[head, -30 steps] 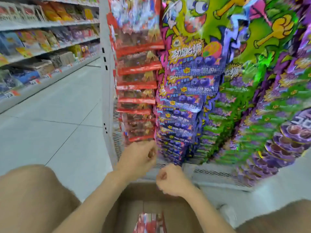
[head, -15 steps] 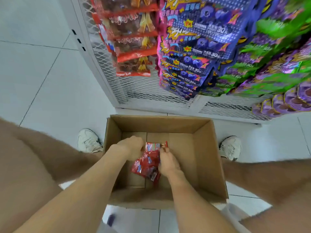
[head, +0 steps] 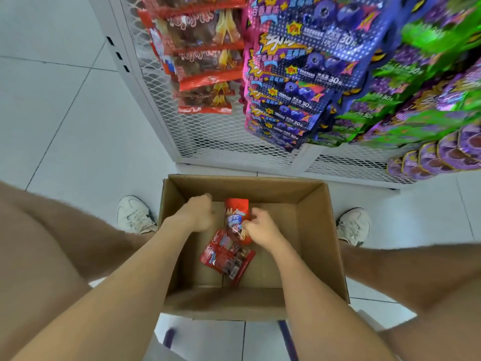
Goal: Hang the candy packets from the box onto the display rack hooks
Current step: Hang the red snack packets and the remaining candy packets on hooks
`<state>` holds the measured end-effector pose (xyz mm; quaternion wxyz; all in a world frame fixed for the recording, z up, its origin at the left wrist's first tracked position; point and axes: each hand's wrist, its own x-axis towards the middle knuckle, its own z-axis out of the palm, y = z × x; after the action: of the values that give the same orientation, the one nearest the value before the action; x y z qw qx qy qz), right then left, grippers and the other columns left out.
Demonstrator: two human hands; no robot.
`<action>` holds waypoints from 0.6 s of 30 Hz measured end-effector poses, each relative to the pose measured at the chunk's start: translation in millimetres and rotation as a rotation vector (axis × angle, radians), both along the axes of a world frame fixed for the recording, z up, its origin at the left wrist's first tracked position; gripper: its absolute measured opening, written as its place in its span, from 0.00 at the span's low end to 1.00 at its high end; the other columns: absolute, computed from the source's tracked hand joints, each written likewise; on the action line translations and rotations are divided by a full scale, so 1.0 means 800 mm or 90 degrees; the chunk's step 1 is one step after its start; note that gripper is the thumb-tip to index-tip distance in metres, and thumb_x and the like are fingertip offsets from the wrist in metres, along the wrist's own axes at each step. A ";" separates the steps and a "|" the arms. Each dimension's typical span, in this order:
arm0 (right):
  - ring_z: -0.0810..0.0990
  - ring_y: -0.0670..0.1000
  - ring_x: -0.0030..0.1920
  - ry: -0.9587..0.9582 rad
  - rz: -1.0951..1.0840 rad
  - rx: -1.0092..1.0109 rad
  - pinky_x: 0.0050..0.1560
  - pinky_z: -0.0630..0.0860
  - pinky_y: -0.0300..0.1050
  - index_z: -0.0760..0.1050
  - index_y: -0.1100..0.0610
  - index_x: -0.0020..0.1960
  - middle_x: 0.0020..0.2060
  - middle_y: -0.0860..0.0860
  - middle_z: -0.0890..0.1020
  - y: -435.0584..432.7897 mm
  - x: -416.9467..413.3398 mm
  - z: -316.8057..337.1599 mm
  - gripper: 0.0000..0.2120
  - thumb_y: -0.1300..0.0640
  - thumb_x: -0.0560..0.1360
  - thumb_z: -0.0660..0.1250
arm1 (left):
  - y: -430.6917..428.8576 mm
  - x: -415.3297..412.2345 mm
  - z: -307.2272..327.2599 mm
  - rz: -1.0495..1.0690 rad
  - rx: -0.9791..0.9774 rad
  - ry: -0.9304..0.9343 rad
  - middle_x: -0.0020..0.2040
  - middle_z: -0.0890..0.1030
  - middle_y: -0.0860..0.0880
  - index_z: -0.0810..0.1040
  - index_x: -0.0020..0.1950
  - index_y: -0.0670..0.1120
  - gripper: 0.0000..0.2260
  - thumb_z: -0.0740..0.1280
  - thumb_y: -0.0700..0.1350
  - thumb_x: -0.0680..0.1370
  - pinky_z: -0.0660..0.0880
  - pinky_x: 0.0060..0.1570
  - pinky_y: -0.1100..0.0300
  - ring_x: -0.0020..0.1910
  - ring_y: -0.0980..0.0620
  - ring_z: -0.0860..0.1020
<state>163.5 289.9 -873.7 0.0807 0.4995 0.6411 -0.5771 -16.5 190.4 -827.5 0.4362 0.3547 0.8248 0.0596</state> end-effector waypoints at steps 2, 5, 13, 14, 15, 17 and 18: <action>0.83 0.49 0.37 0.071 -0.050 -0.118 0.39 0.79 0.40 0.80 0.62 0.59 0.45 0.56 0.86 0.011 -0.010 0.047 0.13 0.67 0.77 0.63 | 0.004 0.002 0.024 0.150 0.066 -0.082 0.70 0.79 0.44 0.71 0.76 0.41 0.29 0.69 0.57 0.82 0.75 0.67 0.52 0.66 0.43 0.79; 0.86 0.58 0.50 0.209 -0.093 -0.274 0.51 0.83 0.52 0.79 0.63 0.64 0.54 0.61 0.87 0.021 -0.014 0.108 0.18 0.69 0.77 0.59 | 0.007 0.006 0.073 0.365 0.217 -0.329 0.54 0.88 0.46 0.81 0.65 0.42 0.24 0.74 0.58 0.78 0.82 0.61 0.48 0.55 0.46 0.87; 0.88 0.56 0.50 0.398 -0.102 0.163 0.52 0.84 0.60 0.85 0.54 0.55 0.46 0.53 0.89 0.020 -0.014 0.263 0.06 0.56 0.79 0.74 | 0.009 0.013 0.241 0.405 0.527 -0.306 0.52 0.89 0.43 0.84 0.58 0.42 0.12 0.77 0.45 0.77 0.85 0.41 0.52 0.48 0.45 0.88; 0.89 0.55 0.48 0.419 -0.086 0.216 0.50 0.85 0.60 0.85 0.52 0.55 0.45 0.51 0.89 0.018 -0.015 0.288 0.05 0.56 0.79 0.74 | 0.007 0.012 0.264 0.385 0.561 -0.275 0.51 0.89 0.44 0.85 0.57 0.43 0.11 0.77 0.46 0.77 0.85 0.44 0.51 0.48 0.45 0.88; 0.89 0.53 0.47 0.429 -0.067 0.269 0.49 0.85 0.58 0.85 0.50 0.54 0.44 0.48 0.89 0.018 -0.016 0.314 0.05 0.57 0.80 0.74 | 0.005 0.009 0.286 0.359 0.597 -0.247 0.50 0.89 0.44 0.85 0.56 0.43 0.10 0.77 0.45 0.77 0.85 0.47 0.50 0.49 0.45 0.88; 0.88 0.47 0.44 0.447 -0.052 0.360 0.48 0.84 0.51 0.85 0.48 0.52 0.43 0.43 0.89 0.017 -0.019 0.365 0.05 0.57 0.79 0.74 | 0.001 0.005 0.334 0.303 0.663 -0.199 0.48 0.89 0.45 0.86 0.53 0.43 0.07 0.76 0.44 0.78 0.85 0.49 0.53 0.49 0.44 0.88; 0.88 0.45 0.43 0.464 -0.056 0.389 0.47 0.84 0.48 0.85 0.49 0.52 0.42 0.42 0.89 0.016 -0.021 0.391 0.05 0.57 0.79 0.75 | 0.001 0.004 0.360 0.275 0.696 -0.178 0.47 0.89 0.44 0.86 0.52 0.43 0.06 0.76 0.44 0.78 0.85 0.49 0.54 0.49 0.44 0.88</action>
<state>146.9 303.1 -560.6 -0.3242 0.2923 0.7462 -0.5026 -13.1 191.0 -539.8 0.2731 0.3408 0.6628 0.6082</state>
